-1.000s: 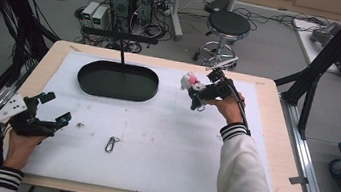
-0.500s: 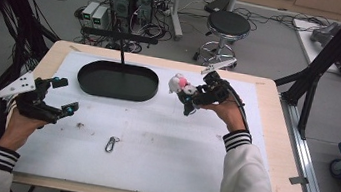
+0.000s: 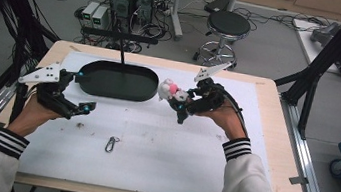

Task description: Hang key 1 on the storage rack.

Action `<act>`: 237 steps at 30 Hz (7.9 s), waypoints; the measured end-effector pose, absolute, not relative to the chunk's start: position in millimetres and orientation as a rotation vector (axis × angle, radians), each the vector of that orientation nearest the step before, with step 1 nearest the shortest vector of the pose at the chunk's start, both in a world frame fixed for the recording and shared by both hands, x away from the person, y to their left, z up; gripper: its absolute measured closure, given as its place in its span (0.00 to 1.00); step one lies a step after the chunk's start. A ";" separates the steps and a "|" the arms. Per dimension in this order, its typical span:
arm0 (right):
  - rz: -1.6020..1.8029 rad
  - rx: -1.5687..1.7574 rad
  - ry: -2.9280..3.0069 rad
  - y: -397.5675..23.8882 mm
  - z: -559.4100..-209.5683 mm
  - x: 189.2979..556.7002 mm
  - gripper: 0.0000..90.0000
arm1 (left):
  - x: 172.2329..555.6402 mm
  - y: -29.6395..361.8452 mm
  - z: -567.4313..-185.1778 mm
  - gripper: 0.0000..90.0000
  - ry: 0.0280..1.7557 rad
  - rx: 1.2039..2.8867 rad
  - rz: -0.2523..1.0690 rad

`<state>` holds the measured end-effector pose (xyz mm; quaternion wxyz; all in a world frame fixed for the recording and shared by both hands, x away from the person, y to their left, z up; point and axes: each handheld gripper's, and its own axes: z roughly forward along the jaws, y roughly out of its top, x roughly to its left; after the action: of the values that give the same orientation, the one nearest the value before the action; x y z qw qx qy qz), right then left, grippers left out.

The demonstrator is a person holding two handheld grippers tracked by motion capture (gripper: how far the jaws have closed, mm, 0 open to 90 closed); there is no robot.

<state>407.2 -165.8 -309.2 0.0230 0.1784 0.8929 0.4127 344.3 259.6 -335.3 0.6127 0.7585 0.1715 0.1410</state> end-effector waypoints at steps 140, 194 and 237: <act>1.543 0.970 1.712 -287.7 -390.5 259.2 0.01 | 383.7 223.0 -298.3 0.60 0.627 1.858 0.451; 1.527 1.039 1.552 -289.1 -450.9 264.1 0.01 | 415.5 224.8 -270.1 0.60 0.894 1.679 0.812; 1.546 1.039 1.567 -289.0 -451.6 266.6 0.01 | 442.9 194.6 -263.8 0.60 0.893 1.699 0.811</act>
<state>266.6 -289.0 -451.6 0.3465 0.4004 0.6040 0.5957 442.9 194.6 -263.8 0.5047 0.7039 0.3701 0.3360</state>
